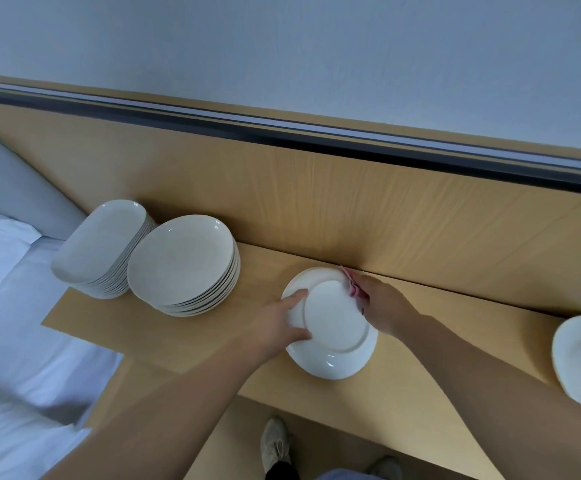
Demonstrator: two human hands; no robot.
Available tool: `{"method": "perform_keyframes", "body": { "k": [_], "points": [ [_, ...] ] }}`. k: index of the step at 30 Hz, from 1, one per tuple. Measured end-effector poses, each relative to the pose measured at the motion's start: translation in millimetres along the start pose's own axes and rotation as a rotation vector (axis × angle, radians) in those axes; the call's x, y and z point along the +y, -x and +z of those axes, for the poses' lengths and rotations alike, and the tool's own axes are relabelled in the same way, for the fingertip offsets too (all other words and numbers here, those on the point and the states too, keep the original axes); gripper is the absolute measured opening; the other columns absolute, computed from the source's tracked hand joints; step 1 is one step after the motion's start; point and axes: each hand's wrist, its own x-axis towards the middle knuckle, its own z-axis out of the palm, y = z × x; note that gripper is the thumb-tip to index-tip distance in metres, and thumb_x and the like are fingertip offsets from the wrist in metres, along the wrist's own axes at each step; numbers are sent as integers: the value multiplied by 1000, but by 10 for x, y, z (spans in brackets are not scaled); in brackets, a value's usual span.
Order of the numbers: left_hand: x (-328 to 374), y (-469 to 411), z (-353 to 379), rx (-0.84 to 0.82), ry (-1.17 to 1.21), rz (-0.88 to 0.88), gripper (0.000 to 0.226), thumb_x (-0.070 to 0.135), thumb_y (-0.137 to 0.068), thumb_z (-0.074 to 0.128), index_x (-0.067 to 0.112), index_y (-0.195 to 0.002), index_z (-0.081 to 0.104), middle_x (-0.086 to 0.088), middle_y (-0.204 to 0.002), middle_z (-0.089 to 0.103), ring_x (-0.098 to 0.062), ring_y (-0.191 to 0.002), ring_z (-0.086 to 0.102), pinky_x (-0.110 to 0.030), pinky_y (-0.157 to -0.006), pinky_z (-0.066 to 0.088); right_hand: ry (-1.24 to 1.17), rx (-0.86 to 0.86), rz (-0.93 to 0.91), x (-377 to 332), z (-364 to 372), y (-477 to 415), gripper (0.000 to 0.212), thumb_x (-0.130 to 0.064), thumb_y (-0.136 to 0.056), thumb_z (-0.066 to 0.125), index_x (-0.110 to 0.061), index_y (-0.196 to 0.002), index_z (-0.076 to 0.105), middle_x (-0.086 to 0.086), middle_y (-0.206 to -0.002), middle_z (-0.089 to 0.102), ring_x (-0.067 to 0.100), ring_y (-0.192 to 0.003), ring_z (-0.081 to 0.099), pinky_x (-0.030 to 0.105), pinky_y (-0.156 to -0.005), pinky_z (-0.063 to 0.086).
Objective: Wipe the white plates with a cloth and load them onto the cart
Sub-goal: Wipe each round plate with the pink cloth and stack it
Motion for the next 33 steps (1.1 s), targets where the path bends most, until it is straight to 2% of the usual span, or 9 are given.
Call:
{"method": "perform_keyframes", "body": {
  "k": [3, 8, 13, 16, 18, 24, 28, 30, 33],
  "points": [
    [-10, 14, 7, -1, 11, -2, 86, 34, -77, 77, 46, -146, 28, -2, -135, 39, -21, -122, 41, -30, -101, 39, -103, 60, 118, 69, 123, 263, 53, -19, -100, 39, -40, -148, 33, -14, -130, 55, 11, -113, 52, 16, -90, 33],
    [-51, 70, -2, -62, -33, -8, 94, 39, -72, 81, 52, -145, 23, 0, -129, 39, -21, -118, 42, -33, -99, 42, -314, 93, 151, 21, 213, 389, 54, -8, -96, 46, -35, -143, 44, -18, -130, 53, 4, -110, 50, 14, -98, 35],
    [66, 69, 19, -70, -72, -8, 95, 43, -71, 81, 46, -147, 24, -3, -129, 39, -17, -107, 41, -24, -86, 38, -345, 16, 99, 74, 50, 286, 57, 0, -92, 45, -40, -132, 55, -19, -109, 62, -9, -80, 54, 3, -80, 39],
    [78, 75, 48, -70, -81, -15, 92, 40, -73, 79, 47, -146, 22, -3, -130, 41, -17, -103, 42, -23, -81, 38, -370, -20, 92, 99, -18, 153, 61, 4, -90, 43, -43, -123, 62, -23, -92, 63, -6, -64, 50, 4, -65, 41],
    [66, 62, 66, -47, -41, -59, 95, 40, -73, 79, 48, -147, 20, -4, -132, 41, -19, -106, 44, -25, -82, 40, -377, -39, 100, 84, -26, 74, 60, 3, -91, 42, -45, -120, 63, -25, -86, 63, -2, -64, 49, 8, -63, 43],
    [65, 56, 161, 4, -5, -100, 99, 40, -74, 78, 50, -148, 13, -6, -132, 38, -21, -104, 45, -27, -84, 42, -365, 73, 120, -32, 27, 177, 53, -4, -93, 45, -38, -132, 56, -18, -112, 63, -8, -81, 54, 6, -81, 39],
    [92, 79, 227, 46, 54, -113, 101, 38, -73, 80, 46, -149, 13, -6, -130, 41, -18, -101, 45, -28, -86, 45, -451, 198, 230, 11, 239, 466, 59, -3, -88, 50, -35, -138, 51, -11, -116, 64, 10, -96, 59, 30, -97, 48],
    [132, 125, 308, 55, 48, -89, 102, 38, -74, 79, 43, -150, 11, -6, -128, 45, -18, -103, 47, -28, -86, 45, -488, 251, 262, 17, 310, 571, 60, -4, -87, 53, -36, -138, 50, -11, -114, 64, 14, -99, 60, 33, -96, 49],
    [134, 192, 437, 75, 54, -43, 101, 41, -75, 78, 40, -151, 11, -3, -129, 49, -21, -115, 49, -31, -95, 46, -520, 282, 276, 38, 292, 596, 60, -1, -87, 52, -37, -135, 52, -13, -98, 65, 6, -83, 57, 23, -83, 47]
  ]
}}
